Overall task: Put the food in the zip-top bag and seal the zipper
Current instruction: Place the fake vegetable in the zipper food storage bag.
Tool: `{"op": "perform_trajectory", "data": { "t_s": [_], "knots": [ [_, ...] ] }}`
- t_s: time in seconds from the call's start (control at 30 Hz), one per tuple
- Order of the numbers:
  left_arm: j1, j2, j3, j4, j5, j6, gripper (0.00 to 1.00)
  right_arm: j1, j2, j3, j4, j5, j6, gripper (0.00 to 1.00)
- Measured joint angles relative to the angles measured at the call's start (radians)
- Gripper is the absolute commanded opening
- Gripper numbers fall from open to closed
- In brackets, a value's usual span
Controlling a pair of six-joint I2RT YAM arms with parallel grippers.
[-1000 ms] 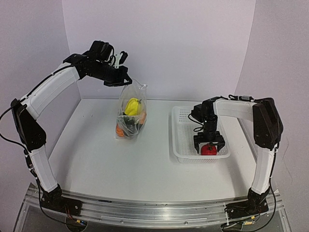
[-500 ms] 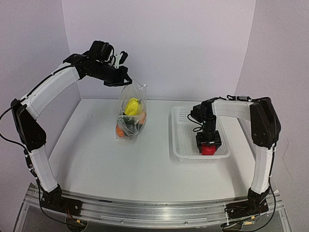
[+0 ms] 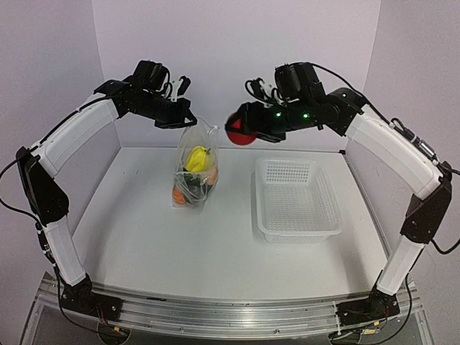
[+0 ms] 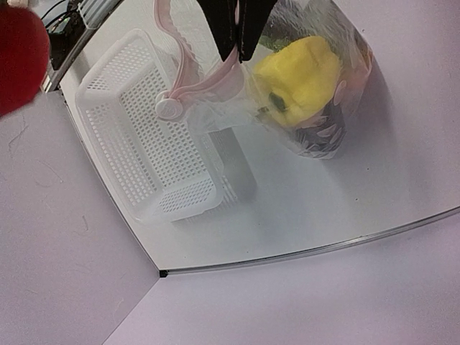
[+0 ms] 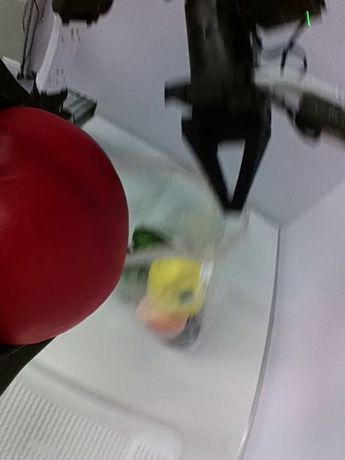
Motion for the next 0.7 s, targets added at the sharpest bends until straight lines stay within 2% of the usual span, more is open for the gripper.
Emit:
{"op": "perform_trajectory", "data": {
  "t_s": [0.17,0.33,0.4,0.43,0.5,0.6,0.7],
  "knots": [
    [0.000,0.000,0.000,0.000,0.001,0.000,0.00,0.048,0.130,0.070,0.208,-0.103,0.060,0.03],
    [0.000,0.000,0.000,0.000,0.002,0.000,0.00,0.057,0.270,0.086,0.248,-0.117,0.099,0.02],
    [0.000,0.000,0.000,0.000,0.006,0.000,0.00,0.057,0.289,0.075,0.243,-0.108,0.102,0.07],
    [0.000,0.000,0.000,0.000,0.009,0.000,0.00,0.058,0.295,0.070,0.239,-0.101,0.102,0.11],
    [0.000,0.000,0.000,0.000,0.017,0.000,0.00,0.058,0.300,0.068,0.237,-0.088,0.097,0.28],
    [0.000,0.000,0.000,0.000,0.033,0.000,0.00,0.058,0.303,0.075,0.228,-0.053,0.079,0.56],
    [0.000,0.000,0.000,0.000,0.050,0.000,0.00,0.061,0.323,0.108,0.194,-0.009,0.053,0.74]
  ]
}}
